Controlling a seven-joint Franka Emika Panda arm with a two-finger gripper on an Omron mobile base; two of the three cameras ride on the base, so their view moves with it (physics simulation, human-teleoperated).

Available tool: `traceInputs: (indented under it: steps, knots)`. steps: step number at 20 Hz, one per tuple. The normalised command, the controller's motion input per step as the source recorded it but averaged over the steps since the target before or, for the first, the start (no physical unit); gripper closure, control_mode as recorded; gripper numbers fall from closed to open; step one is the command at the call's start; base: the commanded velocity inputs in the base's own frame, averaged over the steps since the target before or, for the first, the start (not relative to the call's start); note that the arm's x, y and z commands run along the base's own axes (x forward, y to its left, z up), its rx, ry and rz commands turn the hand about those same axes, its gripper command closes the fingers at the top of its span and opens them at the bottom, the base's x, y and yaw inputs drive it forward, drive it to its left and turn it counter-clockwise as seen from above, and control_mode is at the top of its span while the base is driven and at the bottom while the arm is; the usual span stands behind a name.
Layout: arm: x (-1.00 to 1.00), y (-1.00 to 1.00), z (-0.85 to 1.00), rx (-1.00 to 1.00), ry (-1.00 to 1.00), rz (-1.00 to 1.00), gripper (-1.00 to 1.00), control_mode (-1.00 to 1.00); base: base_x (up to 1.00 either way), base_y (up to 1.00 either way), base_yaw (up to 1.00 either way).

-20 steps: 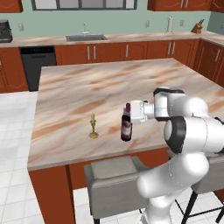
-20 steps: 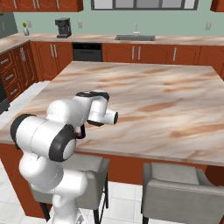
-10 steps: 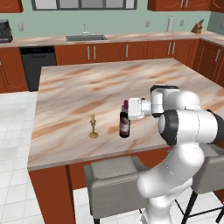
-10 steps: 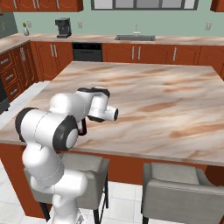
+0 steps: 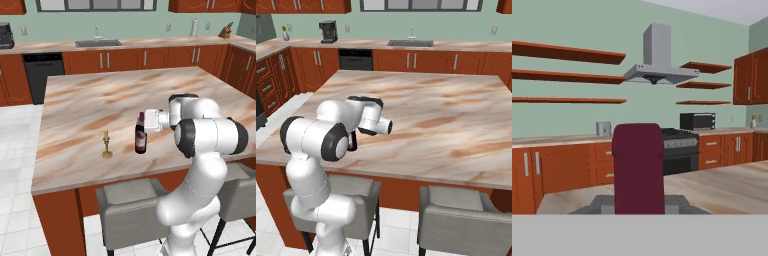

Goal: Get the candle and the wine from the cabinet and move them to the dining counter.

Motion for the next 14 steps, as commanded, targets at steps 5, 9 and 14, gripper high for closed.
traceInputs:
  steps: [5,9,14]
  knots:
    - [0.26,0.00,-0.29,0.00,0.00,0.00,1.00,-1.00,0.00,0.00,0.00]
    - [0.19,0.00,-0.35,0.00,0.00,0.00,1.00,-1.00,0.00,0.00,0.00]
    - [0.15,0.00,-0.31,0.00,0.00,0.00,1.00,-1.00,0.00,0.00,0.00]
